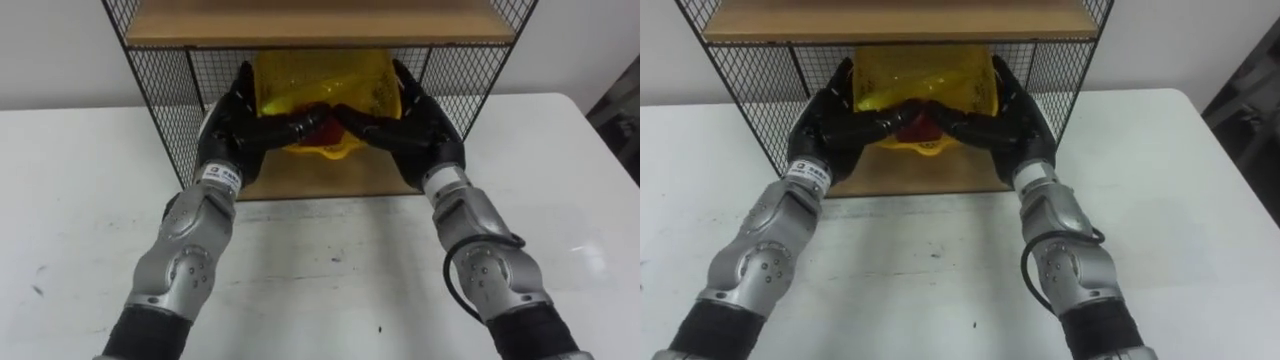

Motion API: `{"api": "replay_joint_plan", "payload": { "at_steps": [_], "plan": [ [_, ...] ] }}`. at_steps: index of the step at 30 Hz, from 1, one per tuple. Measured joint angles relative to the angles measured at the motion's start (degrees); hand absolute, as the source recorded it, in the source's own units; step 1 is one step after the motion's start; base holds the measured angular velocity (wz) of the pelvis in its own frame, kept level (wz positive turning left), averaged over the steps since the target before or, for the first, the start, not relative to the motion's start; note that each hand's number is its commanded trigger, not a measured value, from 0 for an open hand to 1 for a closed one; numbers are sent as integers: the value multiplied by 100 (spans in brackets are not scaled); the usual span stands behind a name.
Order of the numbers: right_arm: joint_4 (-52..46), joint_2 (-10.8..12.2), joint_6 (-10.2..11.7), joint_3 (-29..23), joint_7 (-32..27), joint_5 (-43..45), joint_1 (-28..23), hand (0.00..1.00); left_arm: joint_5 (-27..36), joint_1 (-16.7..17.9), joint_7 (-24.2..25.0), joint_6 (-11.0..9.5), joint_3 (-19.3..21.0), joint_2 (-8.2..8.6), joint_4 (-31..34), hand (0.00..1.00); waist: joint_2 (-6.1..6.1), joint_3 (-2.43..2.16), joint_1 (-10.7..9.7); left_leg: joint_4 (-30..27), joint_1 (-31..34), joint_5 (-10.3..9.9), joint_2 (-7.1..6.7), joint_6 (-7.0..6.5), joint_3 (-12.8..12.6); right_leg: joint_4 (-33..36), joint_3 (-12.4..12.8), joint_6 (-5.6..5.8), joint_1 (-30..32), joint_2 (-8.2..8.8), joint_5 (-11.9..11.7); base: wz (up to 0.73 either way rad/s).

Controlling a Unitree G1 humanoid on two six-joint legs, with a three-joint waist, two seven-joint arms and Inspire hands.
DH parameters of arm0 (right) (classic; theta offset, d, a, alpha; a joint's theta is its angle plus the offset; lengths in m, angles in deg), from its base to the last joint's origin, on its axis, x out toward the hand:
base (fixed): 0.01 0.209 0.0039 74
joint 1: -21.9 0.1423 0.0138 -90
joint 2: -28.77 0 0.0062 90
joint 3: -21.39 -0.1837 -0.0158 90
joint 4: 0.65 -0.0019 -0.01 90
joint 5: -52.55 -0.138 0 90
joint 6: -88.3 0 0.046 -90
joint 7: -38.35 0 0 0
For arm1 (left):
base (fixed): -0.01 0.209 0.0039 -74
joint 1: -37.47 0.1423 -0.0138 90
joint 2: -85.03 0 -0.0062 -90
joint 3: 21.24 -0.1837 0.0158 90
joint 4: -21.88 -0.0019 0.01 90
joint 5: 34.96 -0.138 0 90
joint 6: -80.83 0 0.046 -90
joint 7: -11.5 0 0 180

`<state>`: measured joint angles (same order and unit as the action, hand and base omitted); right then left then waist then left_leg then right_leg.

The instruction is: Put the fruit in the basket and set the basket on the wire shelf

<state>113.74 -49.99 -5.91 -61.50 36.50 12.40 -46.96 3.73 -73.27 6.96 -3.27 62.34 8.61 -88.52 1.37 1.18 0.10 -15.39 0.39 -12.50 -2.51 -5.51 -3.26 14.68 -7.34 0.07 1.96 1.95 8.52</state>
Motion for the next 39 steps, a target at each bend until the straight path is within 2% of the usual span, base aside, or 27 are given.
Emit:
{"api": "replay_joint_plan", "payload": {
  "at_steps": [5,8,12,15,21,24,34,39],
  "plan": [
    [327,33,-201,-86,-163,-120,181,0,75,-236,-198,209,70,154,-566,0,-4,-2,5,-2,-5,1,1,0,-7,0,4,0,-5,4,0,0],
    [408,66,-338,-87,-271,-119,325,0,210,-255,-275,298,84,145,-619,0,-19,-1,-6,-2,-40,5,3,-1,-26,-5,18,0,-41,4,0,-1],
    [763,118,-418,-120,-305,-122,587,0,238,-296,-382,426,222,157,-854,0,-38,3,-16,17,-210,4,5,-1,-45,-18,25,0,-197,3,0,0],
    [1012,161,-465,-184,-300,-120,781,0,229,-529,-383,507,410,211,-1168,0,-58,2,2,88,-206,12,4,-3,-41,4,24,-2,-175,2,-16,0],
    [1056,225,-597,-221,-311,39,794,0,169,-601,-399,680,507,204,-1141,0,-111,-30,15,87,-169,44,4,10,-33,9,5,-6,-118,-3,-27,0],
    [1056,226,-598,-226,-312,45,794,0,169,-600,-409,749,517,200,-1063,0,-112,-31,10,88,-166,46,5,12,-20,-12,-22,-6,-123,-2,-27,0],
    [1056,238,-575,-274,-310,51,783,0,135,-603,-405,754,614,193,-1032,0,-89,-45,14,91,-209,51,9,10,-26,-100,-59,-15,-205,-1,-44,0],
    [1056,238,-565,-274,-298,48,749,0,40,-605,-503,744,624,119,-741,0,-61,-63,19,98,-213,51,11,10,-31,-92,-51,-17,-202,-6,-48,0]
  ]
}}
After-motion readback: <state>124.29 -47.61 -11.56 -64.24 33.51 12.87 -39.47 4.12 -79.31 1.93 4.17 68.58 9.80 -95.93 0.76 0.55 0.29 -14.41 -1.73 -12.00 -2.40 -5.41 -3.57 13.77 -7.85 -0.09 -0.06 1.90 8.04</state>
